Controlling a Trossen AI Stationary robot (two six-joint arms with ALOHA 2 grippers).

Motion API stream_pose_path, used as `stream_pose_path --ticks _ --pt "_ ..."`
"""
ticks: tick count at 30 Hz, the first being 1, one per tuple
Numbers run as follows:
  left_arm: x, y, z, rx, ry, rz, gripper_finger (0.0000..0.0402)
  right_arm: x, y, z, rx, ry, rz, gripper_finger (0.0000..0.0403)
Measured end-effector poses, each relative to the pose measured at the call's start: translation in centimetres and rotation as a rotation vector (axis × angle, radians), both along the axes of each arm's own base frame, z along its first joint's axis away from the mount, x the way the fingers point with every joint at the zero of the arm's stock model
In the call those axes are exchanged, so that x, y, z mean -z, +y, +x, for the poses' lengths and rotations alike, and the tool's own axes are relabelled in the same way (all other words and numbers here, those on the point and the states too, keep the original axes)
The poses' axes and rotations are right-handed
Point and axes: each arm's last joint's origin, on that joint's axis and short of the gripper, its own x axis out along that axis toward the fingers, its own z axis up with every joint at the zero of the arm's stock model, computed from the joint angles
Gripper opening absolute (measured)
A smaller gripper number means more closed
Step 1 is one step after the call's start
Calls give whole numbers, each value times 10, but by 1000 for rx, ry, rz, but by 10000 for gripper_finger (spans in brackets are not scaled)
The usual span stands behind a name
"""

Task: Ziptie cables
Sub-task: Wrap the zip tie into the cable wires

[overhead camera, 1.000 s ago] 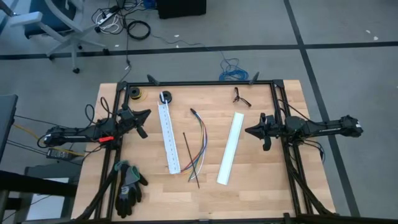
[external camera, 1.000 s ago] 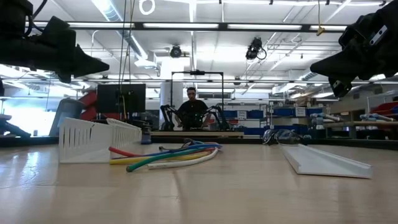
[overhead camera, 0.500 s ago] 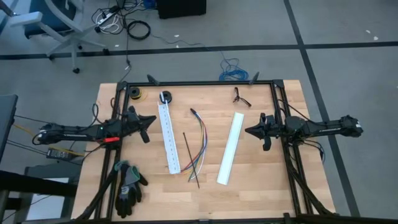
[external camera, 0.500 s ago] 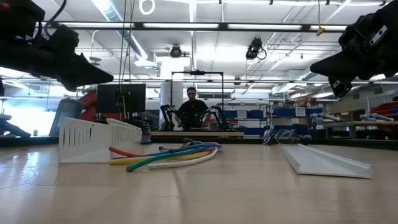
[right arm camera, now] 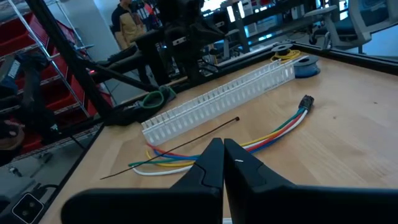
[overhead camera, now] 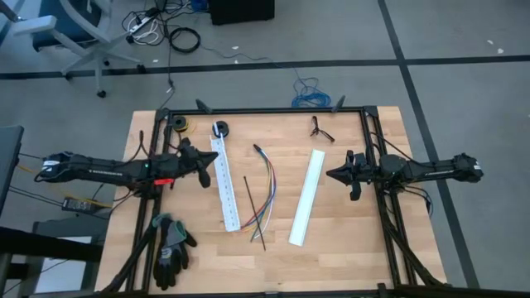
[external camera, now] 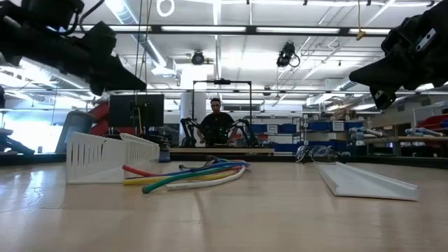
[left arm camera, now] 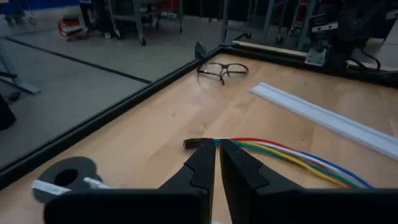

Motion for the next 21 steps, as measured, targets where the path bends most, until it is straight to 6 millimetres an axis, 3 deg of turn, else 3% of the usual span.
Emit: stream_pose_path --ticks 11,17,21 --pt "-40 1 57 50 95 14 48 0 0 0 0 0 0 4" --pt "-44 2 97 86 268 47 94 0 0 0 0 0 0 4" --pt "-37 1 118 122 346 25 125 0 0 0 0 0 0 4"
